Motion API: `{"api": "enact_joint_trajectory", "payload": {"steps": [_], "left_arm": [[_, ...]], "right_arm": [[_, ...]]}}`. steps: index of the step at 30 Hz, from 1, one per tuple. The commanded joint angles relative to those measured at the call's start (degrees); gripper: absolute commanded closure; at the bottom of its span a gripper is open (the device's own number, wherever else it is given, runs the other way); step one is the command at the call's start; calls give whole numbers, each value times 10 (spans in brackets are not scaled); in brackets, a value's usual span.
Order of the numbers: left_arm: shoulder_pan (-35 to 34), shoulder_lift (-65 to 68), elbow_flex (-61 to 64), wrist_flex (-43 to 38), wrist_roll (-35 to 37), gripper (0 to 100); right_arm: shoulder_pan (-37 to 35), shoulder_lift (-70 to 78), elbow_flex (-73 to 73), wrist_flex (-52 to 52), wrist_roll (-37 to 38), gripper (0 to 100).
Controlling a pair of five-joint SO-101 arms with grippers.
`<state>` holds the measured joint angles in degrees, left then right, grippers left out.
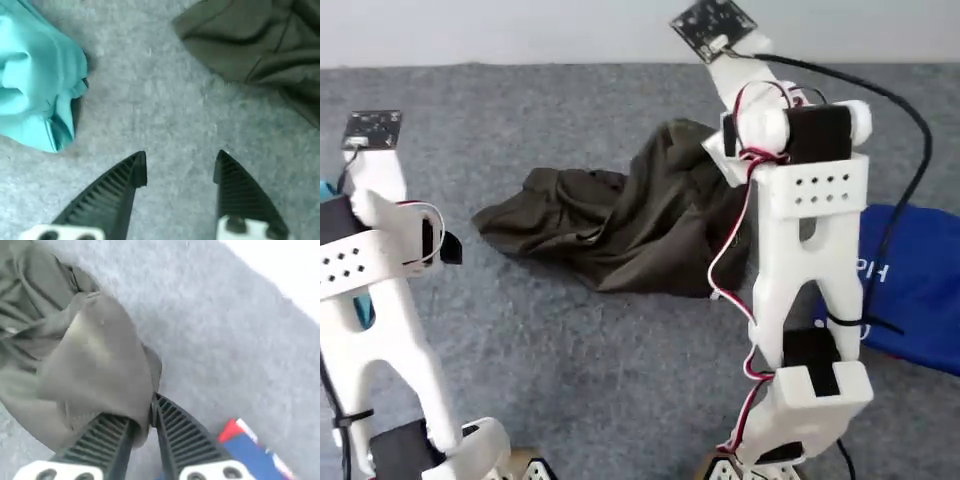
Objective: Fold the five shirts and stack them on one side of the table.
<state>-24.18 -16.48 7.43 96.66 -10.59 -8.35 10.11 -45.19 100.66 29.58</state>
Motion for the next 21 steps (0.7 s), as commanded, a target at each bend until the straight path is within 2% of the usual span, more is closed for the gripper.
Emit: {"api": "enact_joint_trajectory", "payload": {"steps": [1,4,7,10,13,18,21], "left_arm": [[4,-16,11,-4,-3,783],[4,-19,29,-3,-4,783],[3,-19,35,4,-4,783],[3,-20,32,11,-4,783],[3,-20,32,15,-2,783],[3,-20,32,21,-1,783],[3,-20,31,25,-1,783]], "right_arm": [[37,5,80,22,5,988],[58,20,156,22,5,981],[86,40,192,22,5,901],[130,48,185,22,-25,806],[138,39,162,22,-42,794],[57,15,131,22,-40,838],[3,15,129,18,-40,909]]}}
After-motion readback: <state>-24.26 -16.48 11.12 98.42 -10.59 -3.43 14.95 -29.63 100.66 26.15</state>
